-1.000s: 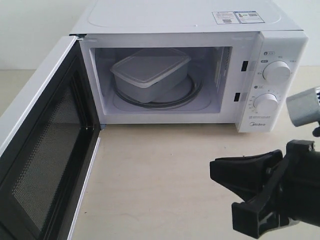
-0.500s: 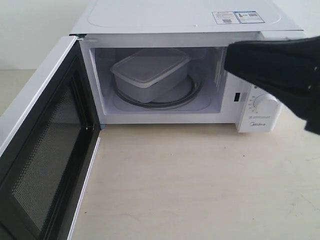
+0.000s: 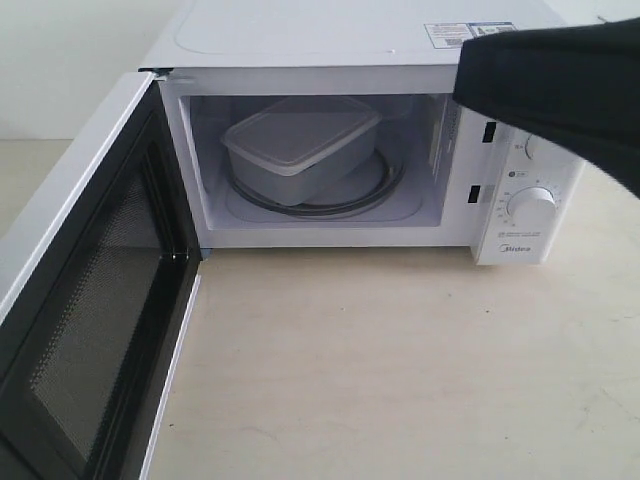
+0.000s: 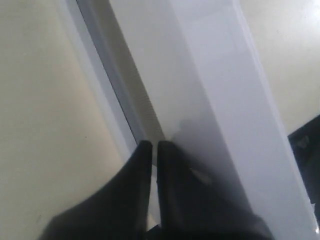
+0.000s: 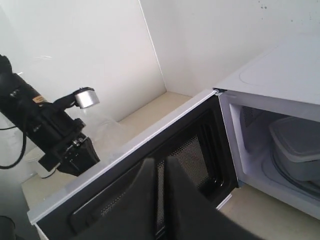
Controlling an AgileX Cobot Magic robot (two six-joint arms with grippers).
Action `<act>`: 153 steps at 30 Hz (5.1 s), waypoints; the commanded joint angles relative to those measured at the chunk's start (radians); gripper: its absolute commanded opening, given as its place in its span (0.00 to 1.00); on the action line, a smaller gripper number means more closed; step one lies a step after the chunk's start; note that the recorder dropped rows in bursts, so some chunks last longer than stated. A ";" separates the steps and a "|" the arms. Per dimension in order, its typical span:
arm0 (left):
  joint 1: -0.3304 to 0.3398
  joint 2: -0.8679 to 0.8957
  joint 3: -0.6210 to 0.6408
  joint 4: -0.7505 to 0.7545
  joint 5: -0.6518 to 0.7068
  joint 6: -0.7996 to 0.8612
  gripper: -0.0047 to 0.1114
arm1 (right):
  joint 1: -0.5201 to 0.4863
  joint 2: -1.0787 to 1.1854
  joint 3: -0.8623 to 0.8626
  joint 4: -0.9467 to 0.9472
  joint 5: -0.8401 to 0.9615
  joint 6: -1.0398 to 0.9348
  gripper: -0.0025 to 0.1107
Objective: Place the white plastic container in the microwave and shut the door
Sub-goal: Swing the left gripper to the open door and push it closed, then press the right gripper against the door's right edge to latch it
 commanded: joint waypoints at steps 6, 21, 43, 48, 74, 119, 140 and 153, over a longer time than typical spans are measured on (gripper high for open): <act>-0.171 0.100 0.005 -0.152 0.002 0.084 0.08 | 0.002 -0.006 -0.058 -0.025 0.023 0.006 0.02; -0.419 0.284 -0.122 -0.310 -0.207 0.273 0.08 | -0.002 -0.116 -0.082 -0.362 0.068 0.287 0.02; -0.428 0.370 -0.402 -0.250 -0.228 0.335 0.08 | -0.002 -0.116 -0.068 -0.875 0.487 0.812 0.02; -0.428 0.270 -0.402 -0.224 -0.196 0.268 0.08 | -0.002 -0.116 0.045 -0.931 0.334 0.990 0.02; -0.428 -0.150 -0.168 -0.232 -0.245 0.111 0.08 | -0.002 0.292 0.178 -2.217 0.293 2.348 0.02; -0.428 -0.154 -0.123 -0.263 -0.248 0.111 0.08 | -0.162 0.613 0.070 -2.268 0.468 2.346 0.02; -0.428 -0.154 -0.123 -0.269 -0.237 0.115 0.08 | -0.162 0.646 0.005 -2.268 0.462 2.346 0.02; -0.428 -0.154 -0.123 -0.269 -0.237 0.115 0.08 | -0.133 0.534 0.005 -2.262 0.298 2.346 0.02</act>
